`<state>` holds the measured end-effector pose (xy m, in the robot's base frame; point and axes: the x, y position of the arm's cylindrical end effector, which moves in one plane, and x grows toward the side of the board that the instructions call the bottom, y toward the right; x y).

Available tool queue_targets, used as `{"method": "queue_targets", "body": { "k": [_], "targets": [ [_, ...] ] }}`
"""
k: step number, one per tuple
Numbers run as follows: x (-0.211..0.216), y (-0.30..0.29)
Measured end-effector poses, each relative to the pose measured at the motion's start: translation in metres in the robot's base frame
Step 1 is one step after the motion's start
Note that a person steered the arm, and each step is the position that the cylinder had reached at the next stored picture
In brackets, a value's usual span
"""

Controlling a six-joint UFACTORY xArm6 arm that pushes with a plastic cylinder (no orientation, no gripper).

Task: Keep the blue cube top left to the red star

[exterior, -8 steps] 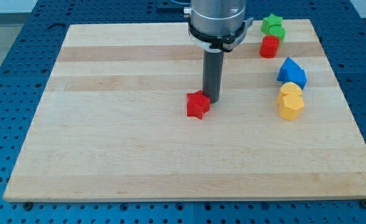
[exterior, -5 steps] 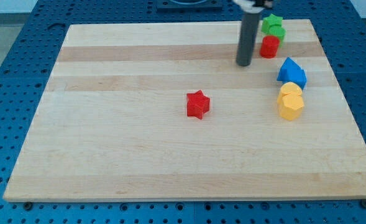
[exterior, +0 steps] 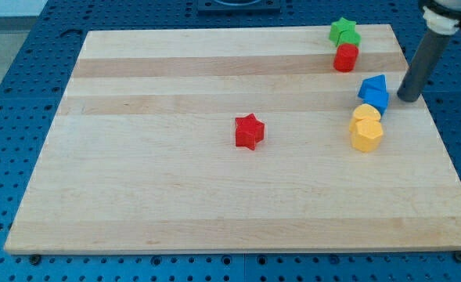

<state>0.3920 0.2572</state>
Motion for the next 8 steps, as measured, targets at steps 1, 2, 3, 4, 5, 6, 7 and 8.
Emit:
{"method": "queue_targets", "body": {
  "k": [1,2,3,4,5,6,7,8],
  "targets": [
    [0.017,-0.067],
    [0.019,-0.107],
    [0.017,-0.083],
    [-0.001,-0.064],
    [-0.001,-0.088],
    [0.009,-0.14],
    [0.012,-0.175],
    [0.003,-0.168]
  ]
}}
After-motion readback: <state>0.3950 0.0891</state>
